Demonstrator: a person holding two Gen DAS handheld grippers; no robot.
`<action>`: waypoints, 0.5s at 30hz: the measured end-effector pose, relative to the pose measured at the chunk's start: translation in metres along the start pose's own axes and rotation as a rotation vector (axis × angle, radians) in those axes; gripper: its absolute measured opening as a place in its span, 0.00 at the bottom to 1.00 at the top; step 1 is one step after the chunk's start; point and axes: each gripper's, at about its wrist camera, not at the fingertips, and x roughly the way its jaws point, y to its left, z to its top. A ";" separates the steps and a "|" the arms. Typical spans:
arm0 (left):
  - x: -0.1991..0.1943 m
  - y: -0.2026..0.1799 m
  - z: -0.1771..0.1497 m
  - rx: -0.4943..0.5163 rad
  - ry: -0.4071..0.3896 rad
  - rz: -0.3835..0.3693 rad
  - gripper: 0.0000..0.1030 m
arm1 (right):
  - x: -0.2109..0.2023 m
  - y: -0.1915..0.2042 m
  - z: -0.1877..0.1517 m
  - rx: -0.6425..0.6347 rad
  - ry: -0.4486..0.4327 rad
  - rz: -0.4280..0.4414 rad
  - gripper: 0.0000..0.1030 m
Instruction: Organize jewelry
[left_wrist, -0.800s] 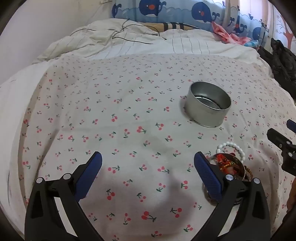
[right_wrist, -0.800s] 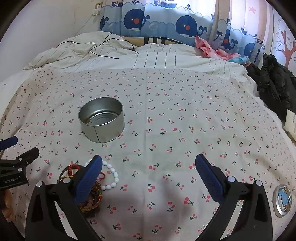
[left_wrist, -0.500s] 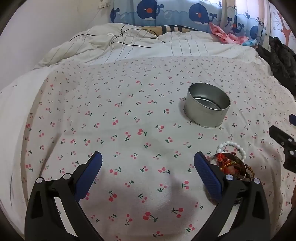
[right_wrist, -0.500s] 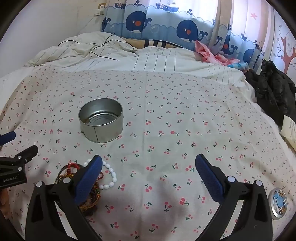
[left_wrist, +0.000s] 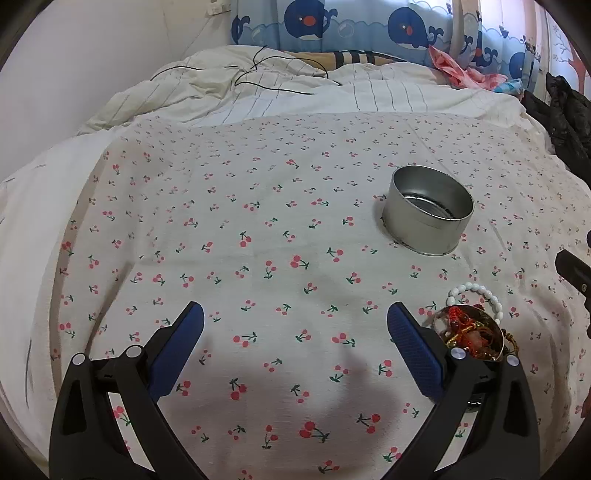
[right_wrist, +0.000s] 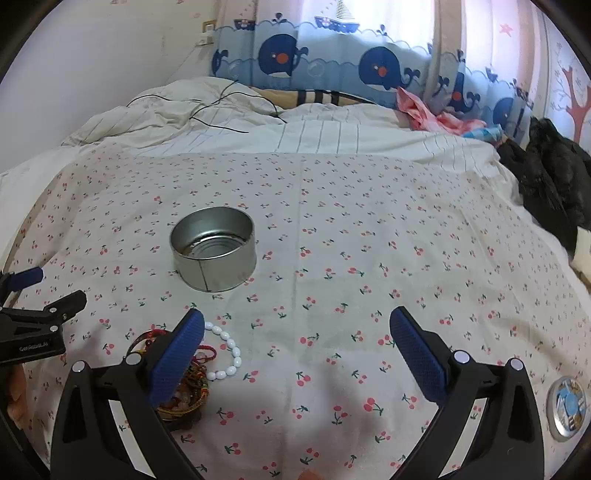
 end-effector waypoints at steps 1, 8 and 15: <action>0.000 0.000 0.000 0.003 0.000 0.002 0.93 | 0.000 0.001 0.000 -0.005 -0.003 0.005 0.94; 0.000 0.001 0.000 -0.001 -0.007 0.002 0.93 | 0.007 0.007 0.001 -0.048 0.042 -0.004 0.94; 0.004 0.001 0.001 -0.003 0.009 0.016 0.93 | 0.006 0.006 -0.001 -0.052 0.036 0.001 0.94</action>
